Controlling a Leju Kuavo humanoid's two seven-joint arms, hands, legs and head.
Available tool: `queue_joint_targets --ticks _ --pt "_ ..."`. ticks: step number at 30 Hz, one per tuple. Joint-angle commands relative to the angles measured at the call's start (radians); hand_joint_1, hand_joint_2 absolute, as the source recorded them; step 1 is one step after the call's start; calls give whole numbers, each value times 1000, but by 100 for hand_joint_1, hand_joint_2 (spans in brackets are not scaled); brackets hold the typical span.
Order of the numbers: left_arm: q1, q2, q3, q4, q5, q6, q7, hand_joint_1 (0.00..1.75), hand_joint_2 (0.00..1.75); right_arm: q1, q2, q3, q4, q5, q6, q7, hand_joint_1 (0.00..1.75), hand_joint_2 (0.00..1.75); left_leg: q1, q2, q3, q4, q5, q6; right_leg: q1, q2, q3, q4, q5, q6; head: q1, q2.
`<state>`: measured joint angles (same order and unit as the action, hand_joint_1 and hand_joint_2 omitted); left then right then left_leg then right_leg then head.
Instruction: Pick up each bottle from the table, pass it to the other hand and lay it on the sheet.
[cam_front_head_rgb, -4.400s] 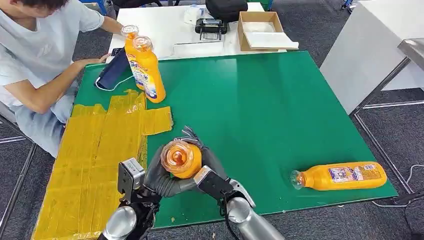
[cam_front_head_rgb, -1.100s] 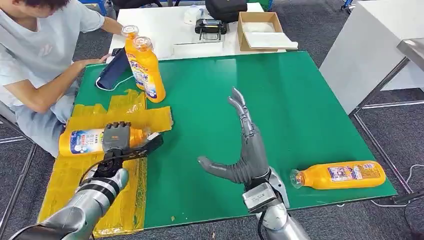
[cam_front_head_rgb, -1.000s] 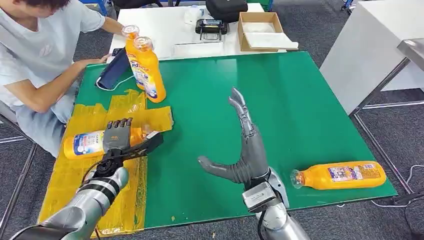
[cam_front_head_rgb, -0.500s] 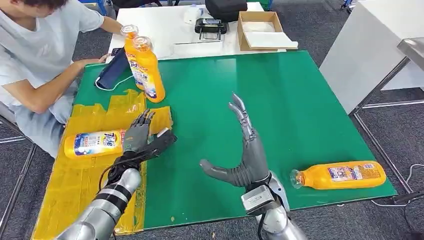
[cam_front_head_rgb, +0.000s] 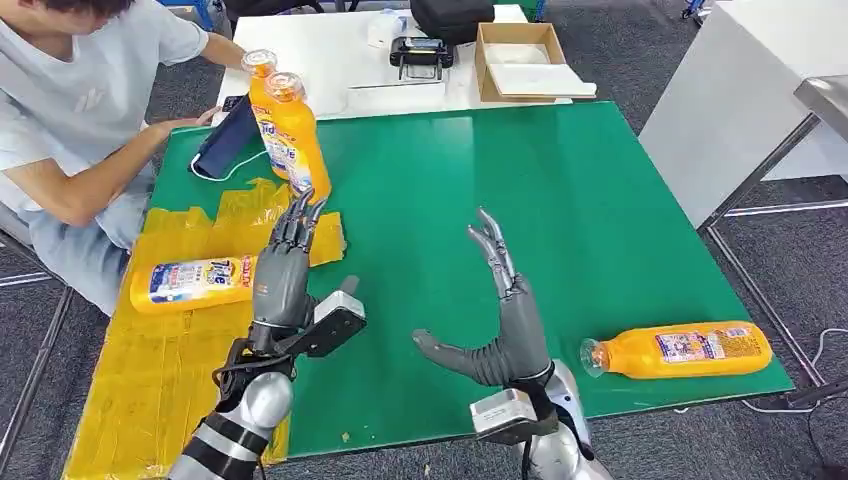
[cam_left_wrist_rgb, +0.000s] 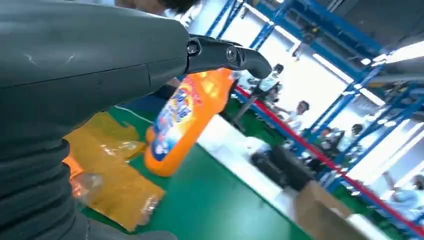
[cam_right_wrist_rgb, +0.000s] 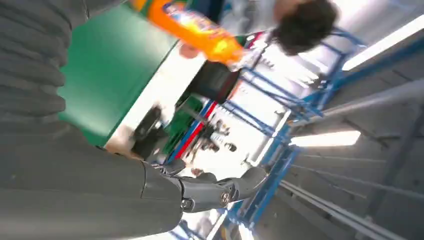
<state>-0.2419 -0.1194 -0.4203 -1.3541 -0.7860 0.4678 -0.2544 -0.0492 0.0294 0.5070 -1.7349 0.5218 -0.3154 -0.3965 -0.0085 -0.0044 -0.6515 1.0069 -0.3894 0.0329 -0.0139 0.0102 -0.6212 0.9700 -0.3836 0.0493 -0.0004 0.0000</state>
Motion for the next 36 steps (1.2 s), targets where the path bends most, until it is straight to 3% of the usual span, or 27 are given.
queue_joint_targets --ticks 1,13,15,17,21,23,29,36 --pt "158 78 -36 -221 172 -153 -19 0 175 48 -153 -42 64 328 -2 153 0 175 1 1 6 -2 -2 -2 1 0 6 -3 -1 -1 0 0" --pt "147 71 -30 -210 173 -159 -21 0 175 43 -144 -39 61 331 -3 152 0 175 1 0 2 0 -1 -2 1 -1 2 -1 -1 -1 0 0" --pt "147 71 -30 -210 173 -159 -21 0 175 43 -144 -39 61 331 -3 152 0 175 1 1 7 0 -4 -3 1 -1 7 0 -3 -3 0 0" --pt "186 71 -7 -227 237 -221 -8 0 175 76 -186 -63 60 423 30 239 0 175 1 0 4 0 -2 -2 1 -1 4 -1 -2 -1 0 0" --pt "256 80 49 -224 425 -377 -1 0 175 176 -299 -166 52 478 53 290 0 175 0 -2 4 -2 -2 -1 0 -2 5 -2 -2 -1 0 0" --pt "266 82 69 -202 521 -455 1 0 175 198 -346 -203 70 485 71 300 0 175 0 -3 5 -2 -3 -1 0 -4 6 -2 -3 -1 0 0" --pt "283 66 88 -144 577 -496 5 0 175 234 -445 -326 110 415 140 351 0 175 -2 -3 6 -1 -6 0 -2 -3 7 -2 -4 0 0 0" --pt "271 60 69 -127 573 -502 7 0 175 226 -425 -468 211 378 201 330 0 175 -3 -2 3 -1 -4 1 -2 -2 4 -2 -2 1 0 0"
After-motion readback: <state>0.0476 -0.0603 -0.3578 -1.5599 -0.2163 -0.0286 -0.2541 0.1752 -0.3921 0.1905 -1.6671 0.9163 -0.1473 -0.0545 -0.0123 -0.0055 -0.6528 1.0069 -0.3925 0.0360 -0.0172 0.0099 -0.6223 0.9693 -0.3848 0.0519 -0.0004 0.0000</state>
